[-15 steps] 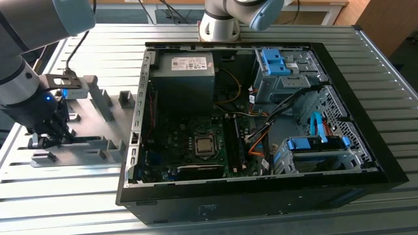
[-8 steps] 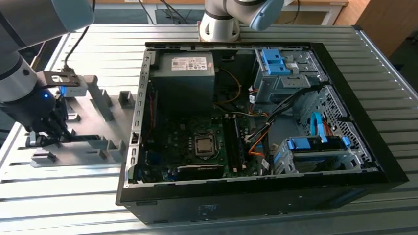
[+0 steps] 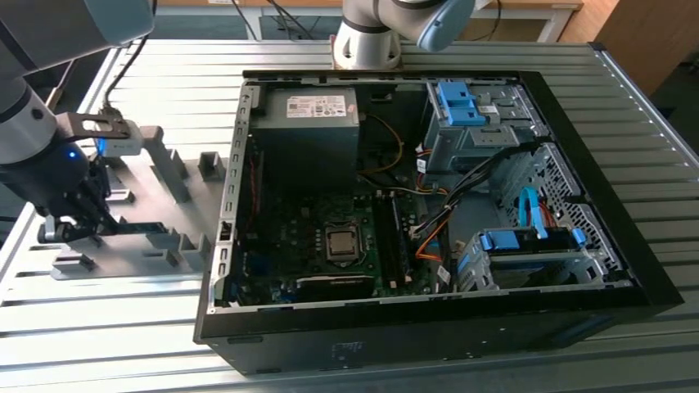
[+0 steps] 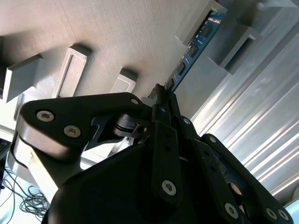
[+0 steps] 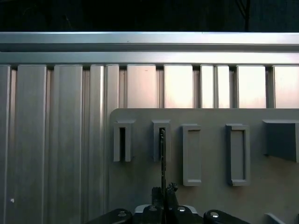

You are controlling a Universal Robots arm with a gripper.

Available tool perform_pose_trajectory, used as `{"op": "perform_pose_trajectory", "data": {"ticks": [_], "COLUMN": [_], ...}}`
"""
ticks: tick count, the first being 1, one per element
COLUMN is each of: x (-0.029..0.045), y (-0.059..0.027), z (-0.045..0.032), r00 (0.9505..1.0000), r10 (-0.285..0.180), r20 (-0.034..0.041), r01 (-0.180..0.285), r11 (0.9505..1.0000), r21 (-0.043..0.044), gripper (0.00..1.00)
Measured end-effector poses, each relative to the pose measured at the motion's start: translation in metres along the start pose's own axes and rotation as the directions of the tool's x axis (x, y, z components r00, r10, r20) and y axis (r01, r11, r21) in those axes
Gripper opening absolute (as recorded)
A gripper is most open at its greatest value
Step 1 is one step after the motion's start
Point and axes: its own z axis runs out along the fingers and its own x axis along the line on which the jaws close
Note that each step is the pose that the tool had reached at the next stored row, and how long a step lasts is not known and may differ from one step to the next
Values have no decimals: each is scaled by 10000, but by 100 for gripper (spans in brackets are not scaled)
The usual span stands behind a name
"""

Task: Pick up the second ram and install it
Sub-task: 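Pick up the second ram and move it above second insertion slot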

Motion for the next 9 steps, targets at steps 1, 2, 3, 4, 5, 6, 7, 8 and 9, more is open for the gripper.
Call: {"op": "perform_pose_trajectory", "data": {"ticks": [1,2,3,4,5,6,7,8,9], "x": [0,0,0,-1,-1,-1,-2,-2,-2], "y": [0,0,0,0,1,1,1,1,1], "z": [-10,-16,-25,-34,-46,-60,-73,-87,-102], "r00": [10000,10000,10000,10000,10000,10000,10000,10000,10000], "r10": [0,0,0,0,0,0,0,0,0], "r20": [0,0,-1,-1,0,0,0,0,0], "r01": [0,0,0,0,0,0,0,0,0], "r11": [10000,10000,10000,10000,10000,10000,10000,10000,10000], "r21": [-1,0,-1,-1,0,0,0,0,0], "gripper": [14,14,14,14,14,14,14,14,14]}}
